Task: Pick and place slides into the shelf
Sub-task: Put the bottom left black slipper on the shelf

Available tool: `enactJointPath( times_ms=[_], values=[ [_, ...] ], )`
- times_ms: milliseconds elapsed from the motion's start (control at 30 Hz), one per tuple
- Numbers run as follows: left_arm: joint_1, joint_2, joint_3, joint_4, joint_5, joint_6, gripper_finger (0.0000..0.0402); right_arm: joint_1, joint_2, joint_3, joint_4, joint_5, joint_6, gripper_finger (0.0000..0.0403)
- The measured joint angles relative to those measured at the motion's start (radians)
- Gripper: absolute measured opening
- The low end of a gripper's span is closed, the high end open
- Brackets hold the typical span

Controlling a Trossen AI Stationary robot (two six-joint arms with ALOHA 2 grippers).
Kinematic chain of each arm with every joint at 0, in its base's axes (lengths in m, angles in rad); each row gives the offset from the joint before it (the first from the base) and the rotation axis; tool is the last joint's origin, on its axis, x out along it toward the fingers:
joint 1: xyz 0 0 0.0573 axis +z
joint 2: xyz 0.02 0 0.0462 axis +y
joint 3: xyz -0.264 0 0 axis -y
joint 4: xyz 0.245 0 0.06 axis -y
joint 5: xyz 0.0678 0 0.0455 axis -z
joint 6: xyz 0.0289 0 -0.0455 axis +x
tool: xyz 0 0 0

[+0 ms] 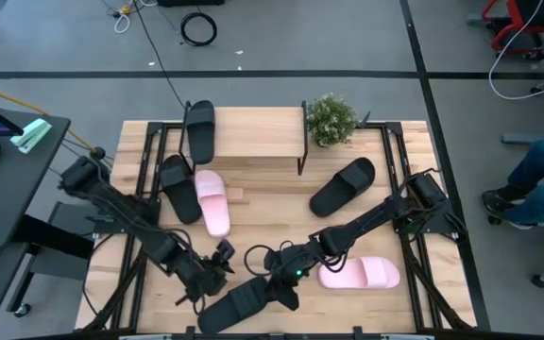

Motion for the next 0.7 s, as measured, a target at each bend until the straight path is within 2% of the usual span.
enactJointPath(
  times_ms=[300, 500, 700],
  values=[
    [-0.031, 0.036, 0.000, 0.102, 0.005, -0.087, 0.0162, -0.051, 0.000, 0.000, -0.013, -0.033, -0.071, 0.0165],
    [-0.047, 0.036, 0.000, 0.175, 0.005, -0.137, 0.0152, -0.051, 0.000, 0.000, -0.021, -0.158, -0.039, 0.0165],
    [-0.046, 0.035, 0.000, 0.181, 0.005, -0.305, 0.0151, -0.014, 0.004, 0.000, -0.054, -0.103, -0.040, 0.0165]
  ],
)
